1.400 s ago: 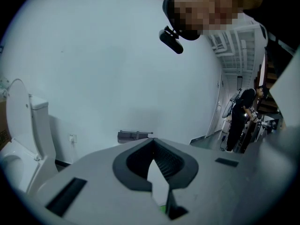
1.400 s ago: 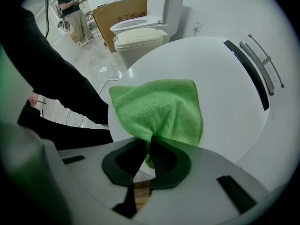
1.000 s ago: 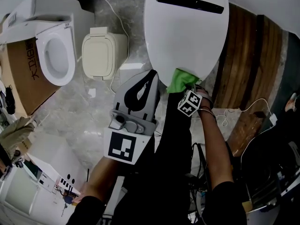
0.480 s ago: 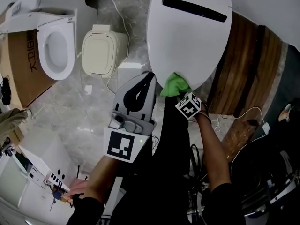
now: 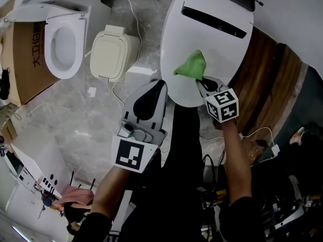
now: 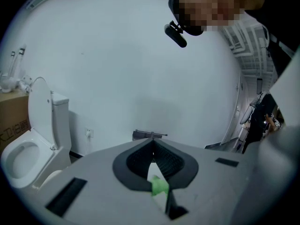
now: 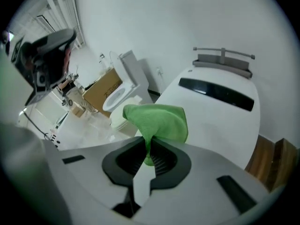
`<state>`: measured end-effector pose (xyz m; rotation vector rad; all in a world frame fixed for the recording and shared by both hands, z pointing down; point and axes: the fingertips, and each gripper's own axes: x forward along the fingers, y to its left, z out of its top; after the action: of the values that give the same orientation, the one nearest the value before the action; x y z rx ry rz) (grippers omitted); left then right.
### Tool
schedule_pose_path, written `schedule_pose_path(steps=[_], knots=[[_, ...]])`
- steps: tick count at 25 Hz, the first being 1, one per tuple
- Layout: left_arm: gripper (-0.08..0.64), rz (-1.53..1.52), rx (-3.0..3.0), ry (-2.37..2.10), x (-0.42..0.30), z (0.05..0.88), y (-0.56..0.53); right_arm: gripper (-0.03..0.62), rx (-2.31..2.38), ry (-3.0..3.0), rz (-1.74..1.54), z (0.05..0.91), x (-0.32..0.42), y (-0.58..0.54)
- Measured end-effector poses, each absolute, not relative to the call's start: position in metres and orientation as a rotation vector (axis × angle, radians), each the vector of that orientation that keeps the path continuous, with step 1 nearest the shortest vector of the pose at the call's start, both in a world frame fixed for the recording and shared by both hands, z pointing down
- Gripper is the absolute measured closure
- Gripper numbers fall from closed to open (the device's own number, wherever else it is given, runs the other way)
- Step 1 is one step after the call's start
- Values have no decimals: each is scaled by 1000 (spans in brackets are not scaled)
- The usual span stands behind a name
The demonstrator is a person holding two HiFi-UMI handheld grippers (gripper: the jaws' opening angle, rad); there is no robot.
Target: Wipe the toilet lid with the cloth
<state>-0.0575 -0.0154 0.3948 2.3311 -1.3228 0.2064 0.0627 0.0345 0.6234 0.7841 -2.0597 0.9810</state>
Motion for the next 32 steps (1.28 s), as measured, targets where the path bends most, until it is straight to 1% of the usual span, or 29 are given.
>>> schedule_pose_path(steps=[6,12,19,24,32], knots=[[551,160,2283,-1383,-60,388,-32,555,964,-2075,864,613,88,-69],[551,149,2246,-1427,-60,391,-46,555,964,-1963,706,652,105,-134],[551,152,2211,-1467,-66,396,-55,555,690,-1810,471,700,100,-138],[551,169,2210,-1449,-67,402,-57,555,614,-1762,429,719,101,-133],[551,152,2227,-1415,-75,401,-59,555,563,-1726,372,724,92,-123]])
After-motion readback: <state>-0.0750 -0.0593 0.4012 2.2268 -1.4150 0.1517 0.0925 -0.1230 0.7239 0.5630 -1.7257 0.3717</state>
